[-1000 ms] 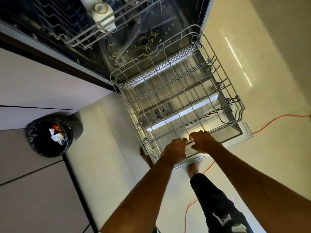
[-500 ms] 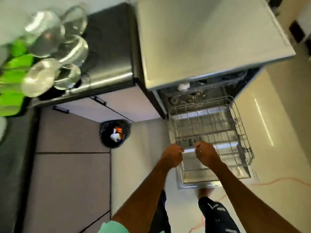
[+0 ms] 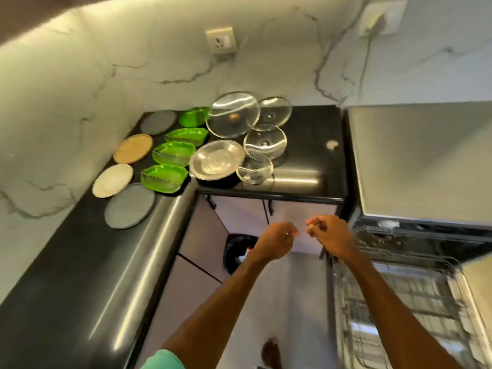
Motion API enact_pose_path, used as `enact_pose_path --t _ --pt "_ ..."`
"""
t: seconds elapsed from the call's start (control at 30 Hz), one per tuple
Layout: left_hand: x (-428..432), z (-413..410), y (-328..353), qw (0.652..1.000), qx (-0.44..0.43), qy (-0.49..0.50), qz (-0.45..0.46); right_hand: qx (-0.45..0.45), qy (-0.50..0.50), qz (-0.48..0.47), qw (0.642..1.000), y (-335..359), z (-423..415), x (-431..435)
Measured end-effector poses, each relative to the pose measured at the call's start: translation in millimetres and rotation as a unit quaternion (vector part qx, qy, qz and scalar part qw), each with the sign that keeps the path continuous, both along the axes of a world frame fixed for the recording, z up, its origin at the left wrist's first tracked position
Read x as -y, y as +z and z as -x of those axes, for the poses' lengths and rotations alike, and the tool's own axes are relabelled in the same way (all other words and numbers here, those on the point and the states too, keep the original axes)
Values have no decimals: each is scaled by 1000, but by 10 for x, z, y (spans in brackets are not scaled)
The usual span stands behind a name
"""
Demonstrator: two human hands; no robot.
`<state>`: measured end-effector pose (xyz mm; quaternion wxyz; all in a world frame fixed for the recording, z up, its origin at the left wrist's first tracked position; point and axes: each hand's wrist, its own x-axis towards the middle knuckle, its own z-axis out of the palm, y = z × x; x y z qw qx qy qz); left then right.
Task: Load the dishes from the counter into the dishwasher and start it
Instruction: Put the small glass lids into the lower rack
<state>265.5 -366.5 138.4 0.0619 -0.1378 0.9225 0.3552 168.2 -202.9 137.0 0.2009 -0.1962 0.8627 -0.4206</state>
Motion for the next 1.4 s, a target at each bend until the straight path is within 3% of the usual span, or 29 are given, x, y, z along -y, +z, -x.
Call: enact_pose_path --t 0.33,0.53,0.63,0.73,0.83,1.0,1.13,1.27,1.4 --pt "1536 -313 361 985 -68 154 -31 27 72 35 996 286 -98 1196" --pt "1870 -41 216 962 -72 233 -123 47 65 41 996 283 127 1548" --pt "1950 212 103 934 -70 287 -203 59 38 43 997 232 383 1671" --pt "2018 555 6 873 -45 369 -315 79 -24 58 995 165 757 1818" --pt "2124 900 -169 858 10 403 -319 84 -84 65 991 57 1245 1972" --pt "2230 1372 -559 803 71 468 -361 110 -143 47 983 -167 2032 2195" --pt "2248 1620 -674 778 61 498 -377 171 -171 13 970 -344 2491 2440" --pt "2174 1708 -523 773 61 489 -400 262 -183 55 946 -522 2800 2607" --pt "2078 1635 -347 742 69 485 -457 319 -189 90 924 -666 3000 2709"
